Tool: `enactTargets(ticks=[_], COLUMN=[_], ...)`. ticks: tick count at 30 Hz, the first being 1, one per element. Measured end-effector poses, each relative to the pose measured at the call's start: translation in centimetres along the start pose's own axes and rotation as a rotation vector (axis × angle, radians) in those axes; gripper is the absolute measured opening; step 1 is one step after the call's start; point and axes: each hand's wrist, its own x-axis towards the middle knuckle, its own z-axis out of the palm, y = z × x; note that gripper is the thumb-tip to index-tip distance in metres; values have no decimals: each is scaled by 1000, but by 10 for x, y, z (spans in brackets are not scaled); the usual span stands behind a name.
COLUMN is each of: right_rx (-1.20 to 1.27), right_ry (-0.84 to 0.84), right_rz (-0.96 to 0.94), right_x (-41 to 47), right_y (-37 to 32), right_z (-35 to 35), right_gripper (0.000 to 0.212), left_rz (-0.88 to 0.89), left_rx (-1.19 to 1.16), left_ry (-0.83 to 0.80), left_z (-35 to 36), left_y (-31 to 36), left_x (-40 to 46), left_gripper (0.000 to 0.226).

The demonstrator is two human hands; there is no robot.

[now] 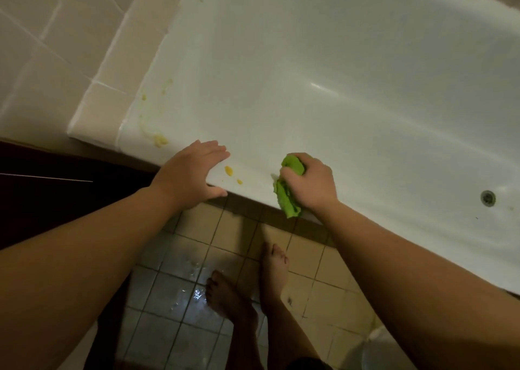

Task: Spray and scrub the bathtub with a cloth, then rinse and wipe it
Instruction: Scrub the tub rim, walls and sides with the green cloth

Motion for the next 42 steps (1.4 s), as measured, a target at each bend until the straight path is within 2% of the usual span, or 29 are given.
enactTargets(ticks=[2, 4, 7, 10, 13, 16, 21, 23, 27, 31, 35, 38, 42], right_rx=[-48, -117, -217, -307, -267, -126, 76, 16, -320, -440, -483, -490, -489], right_ry=[-119, -182, -163, -99, -52, -16, 1, -44, -64, 23, 86, 77, -23], right_rz=[-58, -160, -332, -429, -315, -178, -268, -326, -411, -486, -433, -373, -393], right_x=[7, 3, -16, -29, -33, -35, -29, -20, -13, -31, -46, -45, -22], right_y=[-21, -37, -31, 1, 14, -2, -55, -78, -89, -37, 8, -13, -80], right_z=[12, 27, 38, 24, 8, 14, 58, 80, 101, 70, 34, 45, 91], right_gripper=[50, 61, 75, 76, 71, 71, 75, 76, 74, 72, 71, 71, 77], left_rz=[-13, -23, -32, -27, -28, -39, -79, -111, -172, -154, -137, -123, -112], left_rx=[-1, 2, 4, 30, 45, 62, 97, 87, 97, 118, 97, 100, 102], left_ry=[-1, -2, -17, -36, -57, -68, -23, 8, 28, -3, -24, -33, -37], left_z=[-1, -2, -5, -10, -15, -20, -23, -23, -27, -35, -41, -41, -38], left_y=[1, 2, 4, 4, 0, -4, -9, -11, -23, -29, -27, -29, -33], left_x=[0, 1, 1, -1, -5, -7, -18, -22, -32, -35, -32, -34, -33], left_gripper=[92, 92, 91, 86, 81, 79, 78, 76, 76, 73, 67, 68, 73])
